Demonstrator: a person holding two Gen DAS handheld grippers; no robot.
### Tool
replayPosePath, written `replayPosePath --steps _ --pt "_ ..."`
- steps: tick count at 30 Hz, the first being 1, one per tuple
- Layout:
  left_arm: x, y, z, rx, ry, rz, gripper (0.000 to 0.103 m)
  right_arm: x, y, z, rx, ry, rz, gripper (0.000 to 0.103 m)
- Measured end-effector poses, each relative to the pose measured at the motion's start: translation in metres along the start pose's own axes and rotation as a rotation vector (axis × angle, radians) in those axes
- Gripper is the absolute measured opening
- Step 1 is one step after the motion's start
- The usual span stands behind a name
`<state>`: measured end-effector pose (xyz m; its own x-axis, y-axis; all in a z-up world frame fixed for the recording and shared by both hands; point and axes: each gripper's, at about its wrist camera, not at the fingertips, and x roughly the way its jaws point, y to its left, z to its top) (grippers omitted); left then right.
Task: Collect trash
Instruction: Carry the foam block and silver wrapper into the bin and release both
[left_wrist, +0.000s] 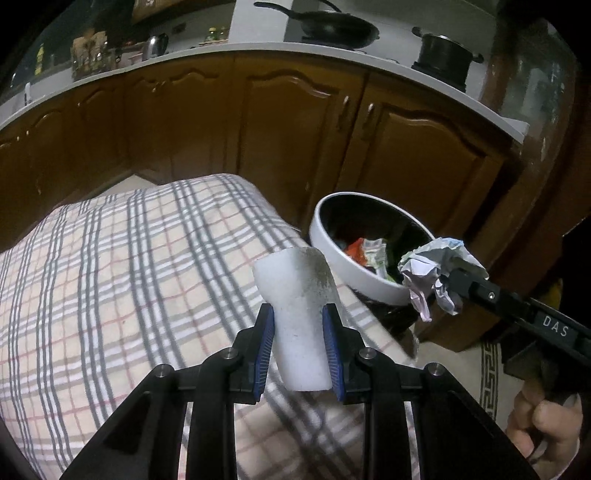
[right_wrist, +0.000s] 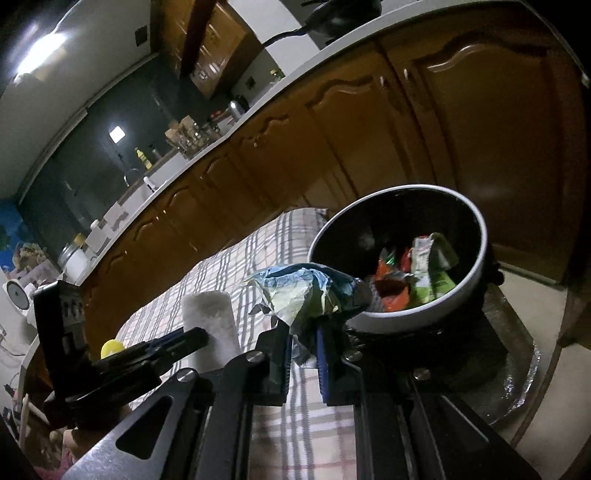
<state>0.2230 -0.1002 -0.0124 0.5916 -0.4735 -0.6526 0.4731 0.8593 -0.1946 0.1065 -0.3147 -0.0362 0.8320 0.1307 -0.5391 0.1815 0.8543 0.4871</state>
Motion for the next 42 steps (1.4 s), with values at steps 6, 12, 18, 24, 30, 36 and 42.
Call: replayPosePath --steps 6,12,18,24,30,36,42 --pt "0.006 -0.016 0.008 0.030 -0.002 -0.011 0.025 -0.008 -0.012 0.005 0.010 -0.023 -0.016 0.011" --pt "0.018 -0.031 0.019 0.053 -0.002 -0.025 0.025 -0.013 -0.024 0.012 0.021 -0.036 -0.033 0.011" --pt "0.034 -0.040 0.032 0.061 -0.002 -0.039 0.025 -0.015 -0.034 0.022 0.025 -0.046 -0.050 0.011" --pt "0.050 -0.046 0.045 0.070 0.001 -0.053 0.025 -0.013 -0.040 0.033 0.018 -0.050 -0.068 0.011" --pt "0.066 -0.051 0.056 0.071 0.007 -0.060 0.025 -0.008 -0.045 0.043 0.014 -0.047 -0.089 0.011" --pt "0.078 -0.053 0.064 0.068 0.015 -0.062 0.025 -0.003 -0.047 0.051 0.009 -0.050 -0.099 0.011" --pt "0.086 -0.057 0.074 0.077 0.009 -0.055 0.025 0.002 -0.049 0.058 0.003 -0.049 -0.107 0.011"
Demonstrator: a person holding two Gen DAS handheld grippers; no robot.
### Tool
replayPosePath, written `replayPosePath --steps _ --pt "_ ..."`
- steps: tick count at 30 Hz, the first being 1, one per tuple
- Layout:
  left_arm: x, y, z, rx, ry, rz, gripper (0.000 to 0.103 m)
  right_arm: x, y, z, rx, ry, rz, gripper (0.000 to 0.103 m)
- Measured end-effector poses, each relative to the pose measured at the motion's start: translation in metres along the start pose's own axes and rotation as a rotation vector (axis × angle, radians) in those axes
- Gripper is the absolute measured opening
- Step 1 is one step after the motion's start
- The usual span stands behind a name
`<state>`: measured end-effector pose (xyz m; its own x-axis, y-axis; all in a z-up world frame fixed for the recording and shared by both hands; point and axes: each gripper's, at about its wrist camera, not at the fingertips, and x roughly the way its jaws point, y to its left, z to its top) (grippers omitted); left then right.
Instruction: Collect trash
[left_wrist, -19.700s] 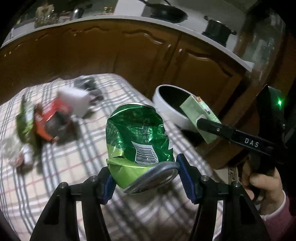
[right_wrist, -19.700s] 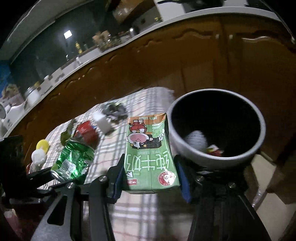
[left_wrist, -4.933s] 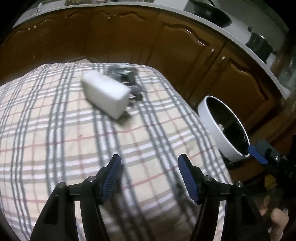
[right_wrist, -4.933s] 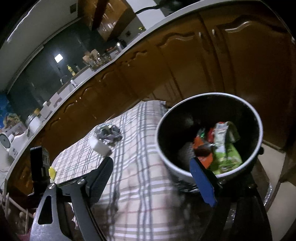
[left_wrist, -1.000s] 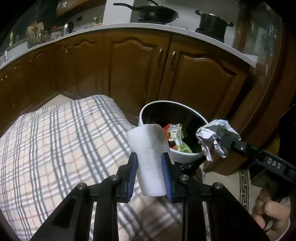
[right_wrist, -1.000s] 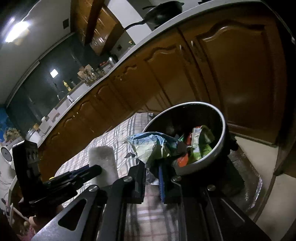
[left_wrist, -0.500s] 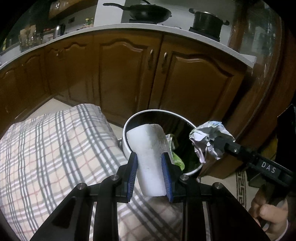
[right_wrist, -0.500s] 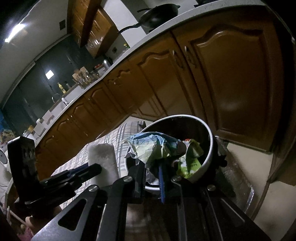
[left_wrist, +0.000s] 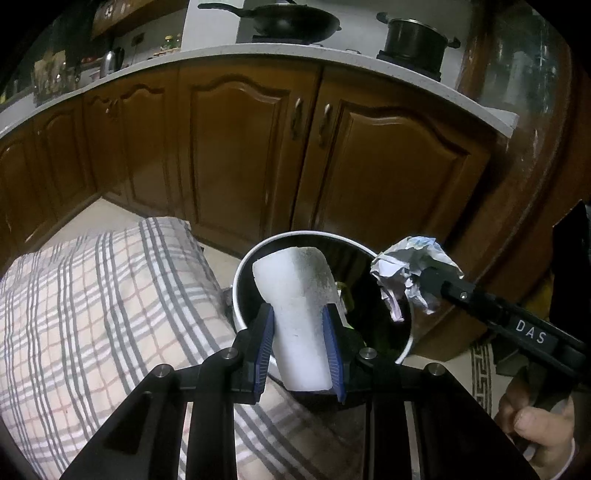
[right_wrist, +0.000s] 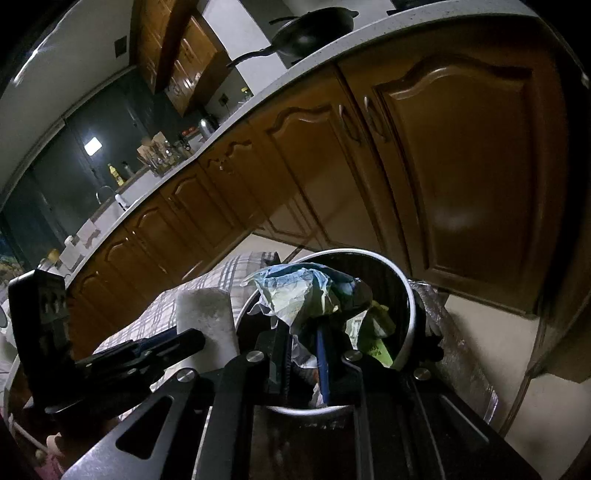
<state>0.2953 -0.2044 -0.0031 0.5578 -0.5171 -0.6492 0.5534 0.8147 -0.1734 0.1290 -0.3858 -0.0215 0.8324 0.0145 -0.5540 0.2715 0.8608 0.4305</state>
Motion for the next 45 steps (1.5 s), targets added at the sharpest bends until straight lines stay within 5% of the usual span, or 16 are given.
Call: replayPosePath --steps 20,25,27,30,40,45 --pt "0.027 -0.002 0.013 -0.015 0.041 0.006 0.026 0.016 -0.005 0.005 0.004 0.046 -0.034 0.012" --pt "0.037 -0.002 0.016 -0.019 0.072 0.004 0.032 0.029 -0.010 0.008 0.008 0.083 -0.043 0.016" --pt "0.038 -0.002 0.016 -0.029 0.082 0.004 0.041 0.033 -0.012 0.008 0.015 0.099 -0.043 0.018" --pt "0.036 0.000 0.018 -0.044 0.079 -0.002 0.053 0.036 -0.016 0.009 0.041 0.112 -0.035 0.038" --pt "0.002 0.023 -0.002 -0.106 0.025 0.012 0.063 0.020 -0.006 0.003 0.049 0.078 -0.003 0.058" --pt "-0.036 0.039 -0.032 -0.130 -0.041 0.040 0.077 0.001 0.014 -0.008 0.036 0.031 0.017 0.083"
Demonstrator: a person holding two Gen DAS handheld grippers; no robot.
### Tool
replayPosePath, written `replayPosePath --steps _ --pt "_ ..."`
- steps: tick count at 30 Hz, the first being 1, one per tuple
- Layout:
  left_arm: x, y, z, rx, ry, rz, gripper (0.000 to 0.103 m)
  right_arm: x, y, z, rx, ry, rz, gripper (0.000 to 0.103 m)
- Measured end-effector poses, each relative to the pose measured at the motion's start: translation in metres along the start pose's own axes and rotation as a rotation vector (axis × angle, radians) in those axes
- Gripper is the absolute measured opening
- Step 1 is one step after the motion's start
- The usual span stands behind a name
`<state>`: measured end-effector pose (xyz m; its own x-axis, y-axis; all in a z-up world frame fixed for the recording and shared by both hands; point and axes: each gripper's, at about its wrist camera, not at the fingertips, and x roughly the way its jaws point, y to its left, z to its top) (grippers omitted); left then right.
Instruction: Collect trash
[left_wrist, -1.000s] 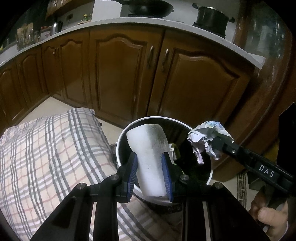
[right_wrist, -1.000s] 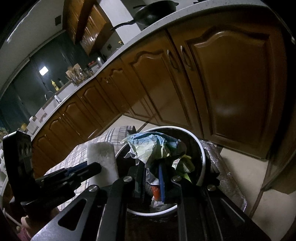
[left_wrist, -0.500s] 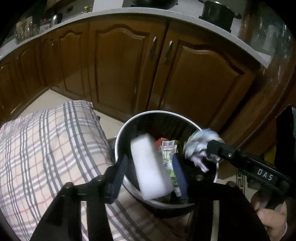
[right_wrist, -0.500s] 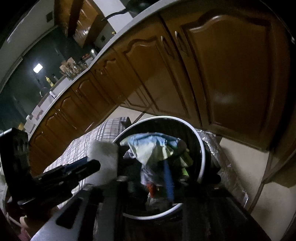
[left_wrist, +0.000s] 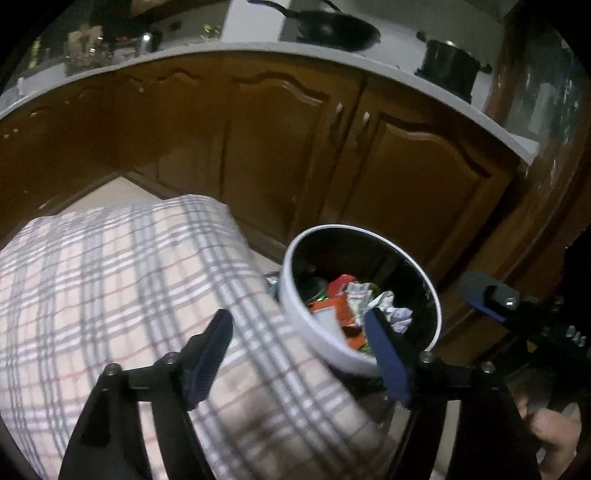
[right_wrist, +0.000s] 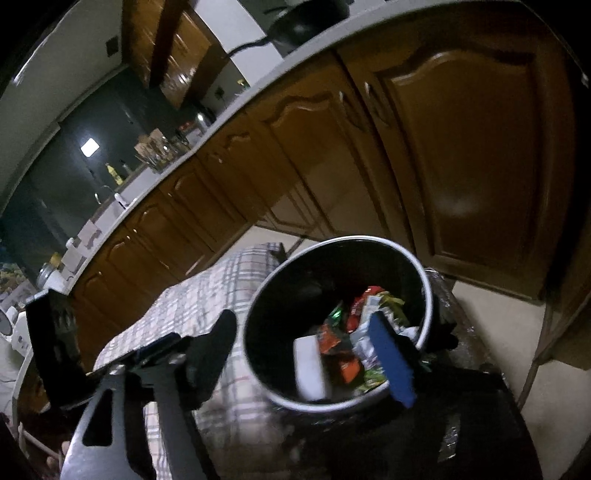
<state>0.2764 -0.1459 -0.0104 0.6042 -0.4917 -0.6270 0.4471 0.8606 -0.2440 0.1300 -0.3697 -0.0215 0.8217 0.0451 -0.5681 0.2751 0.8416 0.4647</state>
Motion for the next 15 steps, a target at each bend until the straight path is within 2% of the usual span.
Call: replayPosePath --steps 6,10,15 --pt "-0.047 0.024 -0.037 -0.041 -0.057 0.037 0.079 -0.019 0.033 -0.032 -0.036 -0.050 0.009 0.094" --pt "-0.079 0.034 -0.063 -0.070 -0.110 0.064 0.083 -0.030 0.051 -0.059 -0.054 -0.099 -0.013 0.097" --pt "-0.114 0.041 -0.093 -0.063 -0.153 0.122 0.085 -0.039 0.068 -0.089 -0.081 -0.119 -0.032 0.100"
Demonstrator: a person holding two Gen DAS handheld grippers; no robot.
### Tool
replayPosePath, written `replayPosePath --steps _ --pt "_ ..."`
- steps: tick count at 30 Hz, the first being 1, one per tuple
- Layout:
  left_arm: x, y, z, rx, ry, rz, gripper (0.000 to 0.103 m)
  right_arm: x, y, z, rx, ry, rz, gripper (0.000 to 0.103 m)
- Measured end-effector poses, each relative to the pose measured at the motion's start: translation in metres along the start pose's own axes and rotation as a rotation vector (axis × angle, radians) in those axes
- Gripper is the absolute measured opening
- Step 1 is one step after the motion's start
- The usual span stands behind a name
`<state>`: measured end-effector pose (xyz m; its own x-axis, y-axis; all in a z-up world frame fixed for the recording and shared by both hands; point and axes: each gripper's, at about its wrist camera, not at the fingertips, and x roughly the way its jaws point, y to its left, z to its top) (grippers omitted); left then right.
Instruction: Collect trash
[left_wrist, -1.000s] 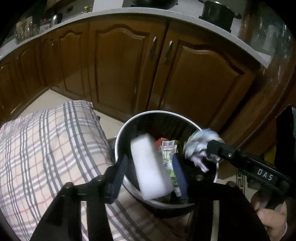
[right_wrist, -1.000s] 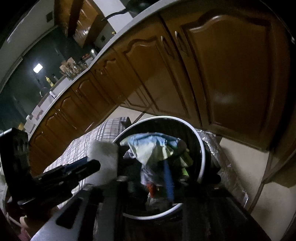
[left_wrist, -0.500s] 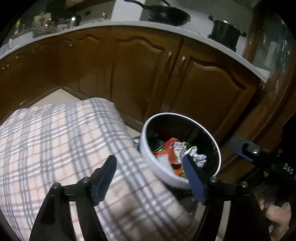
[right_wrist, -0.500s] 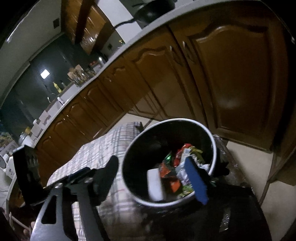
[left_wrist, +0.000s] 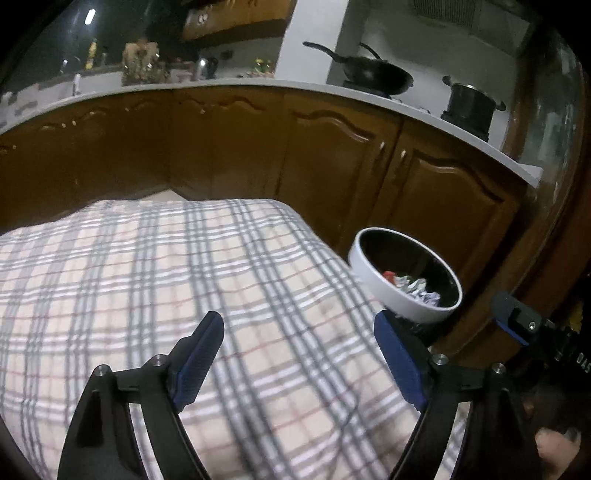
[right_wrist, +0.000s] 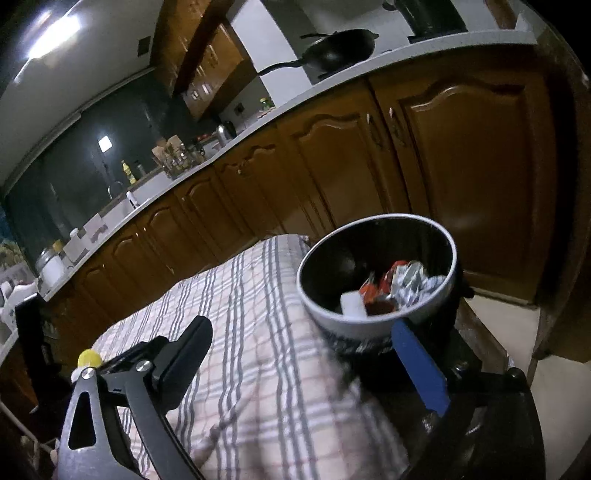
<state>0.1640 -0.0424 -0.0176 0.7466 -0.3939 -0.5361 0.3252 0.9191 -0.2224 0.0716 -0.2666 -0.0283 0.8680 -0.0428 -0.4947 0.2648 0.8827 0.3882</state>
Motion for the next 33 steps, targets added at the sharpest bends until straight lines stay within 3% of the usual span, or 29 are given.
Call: replayPosePath --steps 9,13,17,24,33 --pt "-0.062 -0.004 -0.032 0.030 -0.086 0.074 0.088 -0.028 0.027 -0.026 -0.069 -0.040 -0.021 0.102" --pt "-0.085 -0.007 -0.040 0.063 -0.166 0.121 0.101 -0.055 0.044 -0.024 -0.138 -0.127 -0.038 0.102" --pt "-0.114 -0.014 -0.050 0.096 -0.256 0.181 0.102 -0.084 0.063 -0.019 -0.220 -0.252 -0.041 0.103" --pt "-0.128 -0.012 -0.071 0.111 -0.281 0.237 0.102 -0.081 0.071 -0.034 -0.261 -0.259 -0.062 0.103" --pt "-0.116 -0.006 -0.082 0.099 -0.275 0.261 0.102 -0.072 0.073 -0.053 -0.283 -0.287 -0.088 0.103"
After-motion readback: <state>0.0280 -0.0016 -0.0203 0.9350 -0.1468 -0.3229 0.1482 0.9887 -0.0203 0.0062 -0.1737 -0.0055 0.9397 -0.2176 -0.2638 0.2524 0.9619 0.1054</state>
